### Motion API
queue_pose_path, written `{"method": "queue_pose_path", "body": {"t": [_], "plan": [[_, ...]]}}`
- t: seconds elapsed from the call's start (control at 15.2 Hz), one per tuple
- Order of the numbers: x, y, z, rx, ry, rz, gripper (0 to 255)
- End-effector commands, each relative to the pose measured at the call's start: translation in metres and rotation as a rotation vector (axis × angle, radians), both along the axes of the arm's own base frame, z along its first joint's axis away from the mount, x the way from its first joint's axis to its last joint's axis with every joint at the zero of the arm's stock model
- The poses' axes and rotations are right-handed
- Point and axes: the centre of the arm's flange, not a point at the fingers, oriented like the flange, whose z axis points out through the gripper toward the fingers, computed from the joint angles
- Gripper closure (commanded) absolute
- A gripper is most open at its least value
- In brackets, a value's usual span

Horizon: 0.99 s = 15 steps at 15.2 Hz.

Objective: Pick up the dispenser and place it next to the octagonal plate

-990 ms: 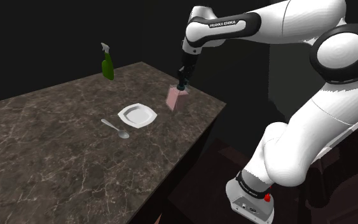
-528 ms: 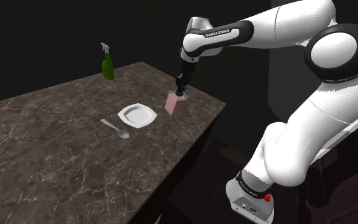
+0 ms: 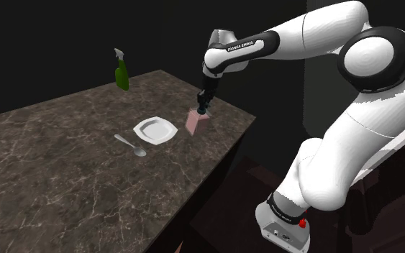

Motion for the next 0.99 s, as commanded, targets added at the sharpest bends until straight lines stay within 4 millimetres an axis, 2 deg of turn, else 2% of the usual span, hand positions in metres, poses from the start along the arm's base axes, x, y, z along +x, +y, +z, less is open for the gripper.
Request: {"method": "queue_pose_path", "body": {"t": [0.0,0.26,0.33,0.66,0.92], "plan": [[0.000,0.000,-0.001,0.000,-0.001,0.000,255],[0.000,0.000,-0.001,0.000,-0.001,0.000,255],[0.000,0.000,-0.001,0.000,-0.001,0.000,0],[0.000,0.000,-0.001,0.000,-0.001,0.000,0],[0.000,-0.002,0.049,0.000,-0.001,0.000,0]]}}
